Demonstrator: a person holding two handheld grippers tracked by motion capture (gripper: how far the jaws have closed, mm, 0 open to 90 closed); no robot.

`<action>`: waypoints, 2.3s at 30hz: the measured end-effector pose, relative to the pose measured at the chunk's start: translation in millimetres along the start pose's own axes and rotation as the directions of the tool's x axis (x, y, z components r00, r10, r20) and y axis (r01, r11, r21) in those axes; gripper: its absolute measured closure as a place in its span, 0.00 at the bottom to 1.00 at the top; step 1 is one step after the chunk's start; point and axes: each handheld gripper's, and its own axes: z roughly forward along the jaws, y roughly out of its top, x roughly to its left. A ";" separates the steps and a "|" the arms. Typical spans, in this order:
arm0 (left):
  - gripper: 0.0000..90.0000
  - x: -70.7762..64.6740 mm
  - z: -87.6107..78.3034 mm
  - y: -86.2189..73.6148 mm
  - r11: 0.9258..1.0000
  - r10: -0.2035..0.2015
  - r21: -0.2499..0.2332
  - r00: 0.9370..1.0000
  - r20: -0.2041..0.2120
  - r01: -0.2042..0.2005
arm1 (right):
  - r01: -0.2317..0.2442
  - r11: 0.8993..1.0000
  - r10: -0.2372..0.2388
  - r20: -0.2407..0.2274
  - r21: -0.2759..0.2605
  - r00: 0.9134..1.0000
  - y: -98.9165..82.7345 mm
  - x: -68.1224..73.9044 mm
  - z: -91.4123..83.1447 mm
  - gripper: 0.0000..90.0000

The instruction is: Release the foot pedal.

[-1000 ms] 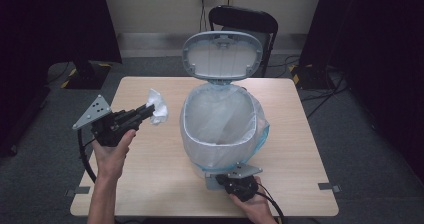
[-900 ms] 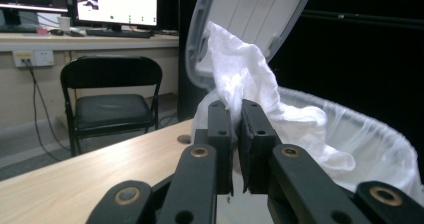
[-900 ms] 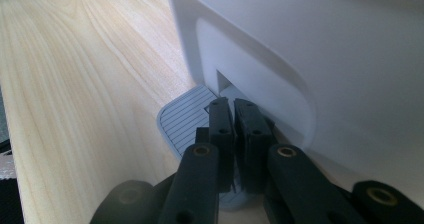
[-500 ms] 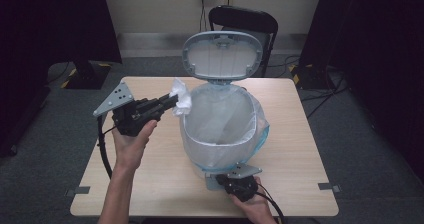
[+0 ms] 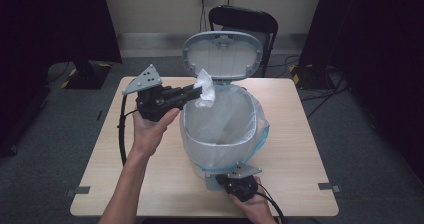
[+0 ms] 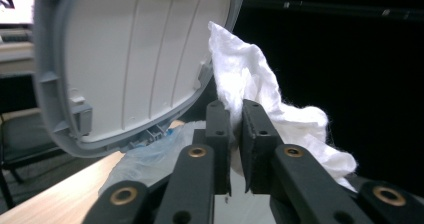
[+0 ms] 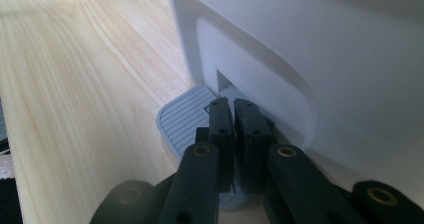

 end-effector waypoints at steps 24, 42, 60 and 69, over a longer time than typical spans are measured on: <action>0.43 21.9 -34.2 0.1 0.999 -0.030 -0.026 0.990 -0.141 0.027 | -0.004 1.000 0.004 -0.007 -0.001 1.000 -0.1 -0.8 0.0 0.96; 0.33 57.8 -91.5 -74.5 0.990 -0.093 0.062 0.924 -0.371 0.125 | -0.002 1.000 0.002 -0.013 -0.003 1.000 -0.3 -1.8 0.1 0.96; 0.30 72.5 -119.5 -160.0 0.946 -0.166 0.167 0.861 -0.480 0.276 | -0.014 1.000 0.014 -0.015 -0.004 1.000 -0.7 -2.0 -0.2 0.96; 0.29 70.0 -112.3 -223.0 0.866 -0.169 0.345 0.861 -0.479 0.362 | -0.012 1.000 0.012 -0.021 -0.007 1.000 -0.9 -3.2 -0.3 0.96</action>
